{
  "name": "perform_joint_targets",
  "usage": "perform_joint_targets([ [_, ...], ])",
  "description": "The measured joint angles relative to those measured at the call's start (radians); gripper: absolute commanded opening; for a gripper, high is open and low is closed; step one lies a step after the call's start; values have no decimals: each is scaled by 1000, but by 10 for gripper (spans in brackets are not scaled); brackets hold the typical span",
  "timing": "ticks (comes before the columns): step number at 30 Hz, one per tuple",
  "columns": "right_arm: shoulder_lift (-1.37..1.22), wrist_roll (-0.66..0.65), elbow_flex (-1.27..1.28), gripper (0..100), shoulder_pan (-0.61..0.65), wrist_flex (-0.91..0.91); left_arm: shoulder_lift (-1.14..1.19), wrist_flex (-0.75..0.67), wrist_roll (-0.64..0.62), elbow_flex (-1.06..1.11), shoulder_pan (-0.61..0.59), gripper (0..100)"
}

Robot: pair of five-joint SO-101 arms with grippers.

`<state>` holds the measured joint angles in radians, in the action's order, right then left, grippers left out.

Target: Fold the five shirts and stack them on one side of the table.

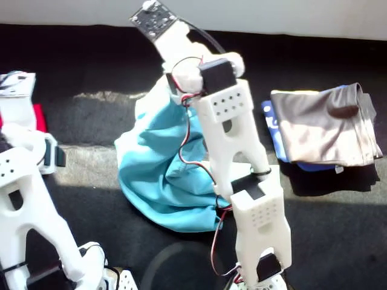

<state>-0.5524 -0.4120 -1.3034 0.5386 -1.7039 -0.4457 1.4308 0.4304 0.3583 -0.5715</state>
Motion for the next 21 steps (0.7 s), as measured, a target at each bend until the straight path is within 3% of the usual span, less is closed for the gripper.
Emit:
perform_joint_targets([
  [5, 3, 51, -150, 6, -63, -48, 207, -6, -38, -83, 48, 203],
  [10, 100, 57, -98, 6, -132, -52, 460, 9, -52, -292, 64, 201],
  [16, 457, 57, 284, 6, -184, -52, 684, 187, -55, -611, 181, 200],
  [21, 824, -20, 709, 6, -347, -52, 789, 288, -58, -813, 262, 203],
])
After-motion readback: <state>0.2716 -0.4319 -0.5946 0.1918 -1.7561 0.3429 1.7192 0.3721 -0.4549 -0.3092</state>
